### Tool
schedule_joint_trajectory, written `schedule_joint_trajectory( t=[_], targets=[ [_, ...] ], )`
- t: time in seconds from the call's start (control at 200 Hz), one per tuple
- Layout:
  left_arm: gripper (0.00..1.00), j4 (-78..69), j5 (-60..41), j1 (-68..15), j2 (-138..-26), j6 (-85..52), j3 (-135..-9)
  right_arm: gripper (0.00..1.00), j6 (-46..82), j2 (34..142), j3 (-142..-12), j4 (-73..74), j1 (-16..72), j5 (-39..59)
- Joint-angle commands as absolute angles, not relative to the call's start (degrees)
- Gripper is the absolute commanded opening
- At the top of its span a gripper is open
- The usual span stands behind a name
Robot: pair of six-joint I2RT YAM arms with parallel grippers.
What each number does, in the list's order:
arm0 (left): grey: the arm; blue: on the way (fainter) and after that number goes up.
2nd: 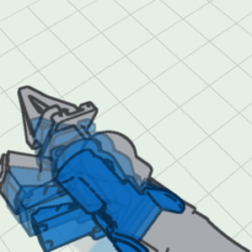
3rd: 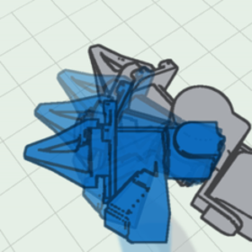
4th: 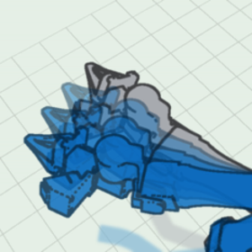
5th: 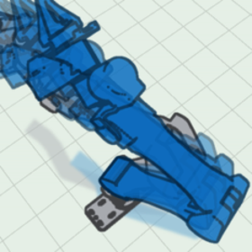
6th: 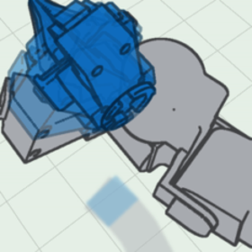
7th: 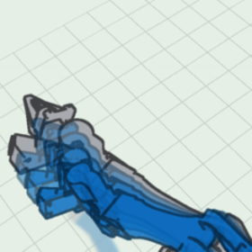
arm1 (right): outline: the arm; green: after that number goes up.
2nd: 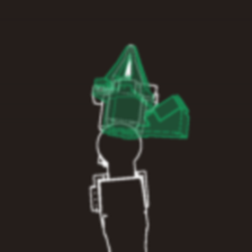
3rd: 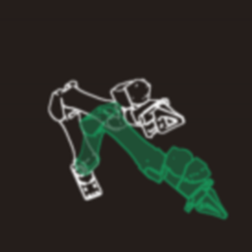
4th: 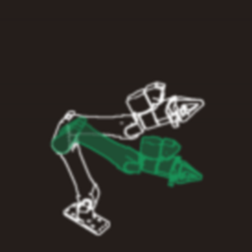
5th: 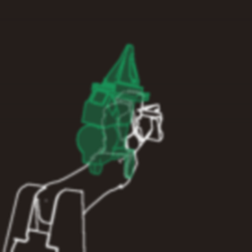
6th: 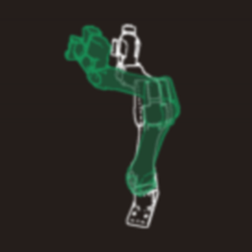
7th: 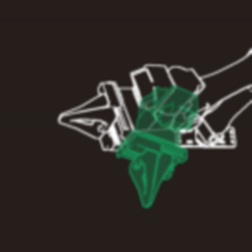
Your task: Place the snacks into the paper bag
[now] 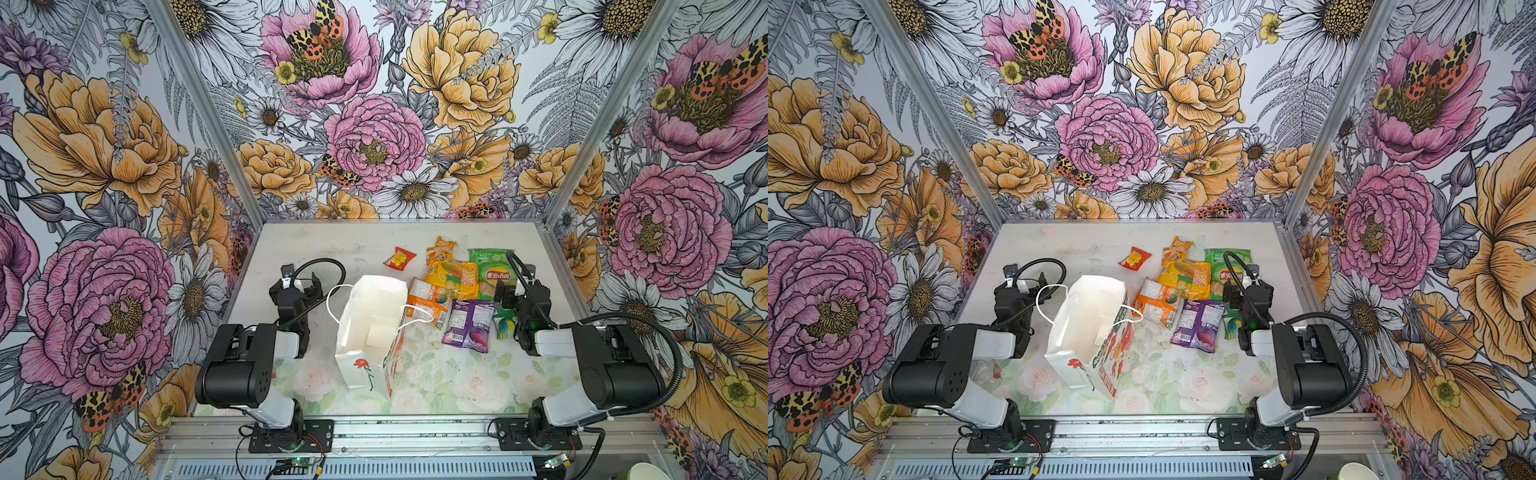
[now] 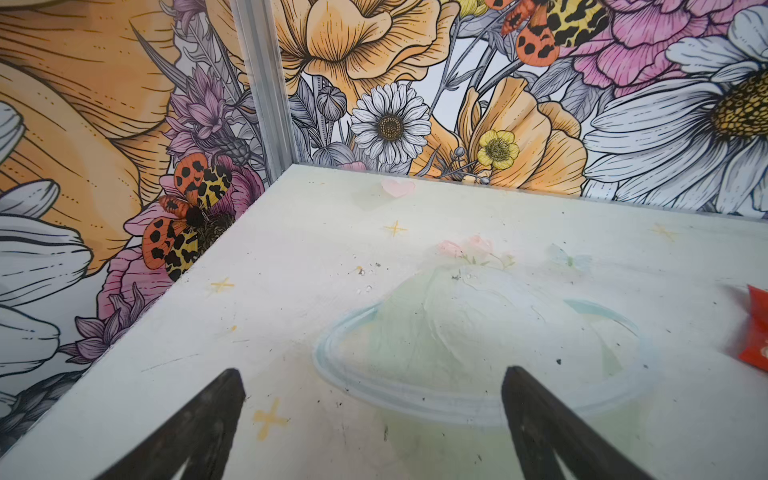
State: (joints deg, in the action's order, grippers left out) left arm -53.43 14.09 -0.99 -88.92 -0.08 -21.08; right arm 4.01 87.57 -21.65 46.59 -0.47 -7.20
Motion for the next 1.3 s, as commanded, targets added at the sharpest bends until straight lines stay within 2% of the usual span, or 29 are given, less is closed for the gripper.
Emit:
schedule_joint_trajectory(
  t=[0.0,0.746,1.211,1.296],
  targets=[
    [0.99,-55.37,14.20,-1.05,-88.99,-0.46,-20.99,1.00,4.61,87.53,-23.14,47.53,-0.73,-6.85],
    [0.99,-55.58,13.11,-0.35,-88.94,-0.94,-20.85,1.00,4.74,87.54,-23.12,47.46,-0.71,-6.77],
    [0.99,-55.65,15.19,-1.32,-89.01,-0.44,-20.92,1.00,4.82,87.45,-23.08,47.55,-0.86,-6.56],
    [0.99,-57.02,18.25,-2.52,-89.01,-0.02,-20.26,1.00,4.71,87.29,-22.86,47.81,-0.80,-6.42]
  ],
)
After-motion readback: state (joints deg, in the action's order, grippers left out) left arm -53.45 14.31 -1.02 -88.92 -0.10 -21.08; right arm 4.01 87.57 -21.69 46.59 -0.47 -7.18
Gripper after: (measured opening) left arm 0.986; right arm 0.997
